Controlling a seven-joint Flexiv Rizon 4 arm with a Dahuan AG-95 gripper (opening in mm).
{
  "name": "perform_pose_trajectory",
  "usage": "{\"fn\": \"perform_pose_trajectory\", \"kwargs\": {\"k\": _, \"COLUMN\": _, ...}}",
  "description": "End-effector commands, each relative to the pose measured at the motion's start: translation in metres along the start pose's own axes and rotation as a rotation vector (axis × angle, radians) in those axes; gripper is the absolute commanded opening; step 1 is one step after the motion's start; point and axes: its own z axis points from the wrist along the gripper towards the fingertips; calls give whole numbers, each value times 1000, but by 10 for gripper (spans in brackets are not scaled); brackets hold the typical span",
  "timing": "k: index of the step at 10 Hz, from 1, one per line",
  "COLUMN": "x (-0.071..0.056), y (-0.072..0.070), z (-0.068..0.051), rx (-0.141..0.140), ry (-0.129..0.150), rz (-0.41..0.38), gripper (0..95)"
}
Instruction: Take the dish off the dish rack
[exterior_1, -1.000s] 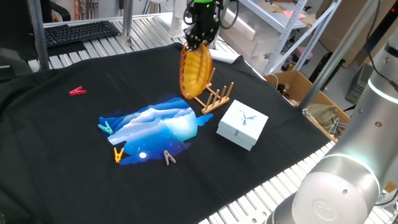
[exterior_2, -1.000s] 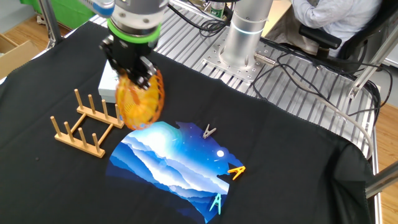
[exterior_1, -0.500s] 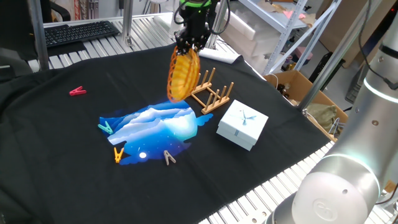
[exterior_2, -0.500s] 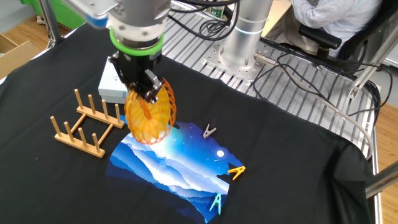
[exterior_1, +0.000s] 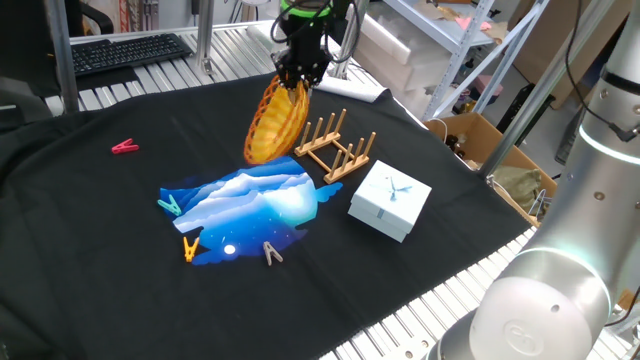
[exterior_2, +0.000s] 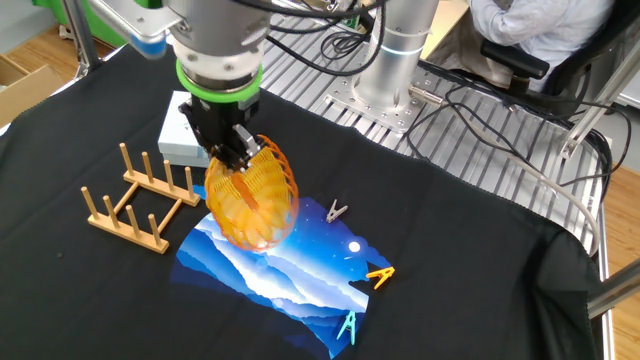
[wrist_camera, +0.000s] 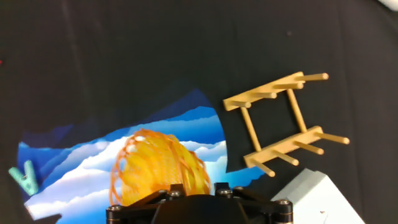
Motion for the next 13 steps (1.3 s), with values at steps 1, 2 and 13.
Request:
{"fn": "perform_pose_trajectory", "kwargs": {"k": 1, "x": -2, "y": 1, "z": 1, "rx": 5, "ry": 3, "rz": 13, "gripper": 950}}
{"fn": "perform_pose_trajectory", "kwargs": {"k": 2, "x": -2, "y": 1, "z": 1, "rx": 6, "ry": 3, "rz": 15, "gripper": 950}}
{"fn": "perform_pose_trajectory", "kwargs": {"k": 13, "x": -12, "y": 19, "z": 19, "rx": -2, "ry": 35, "rz": -159, "gripper": 0}}
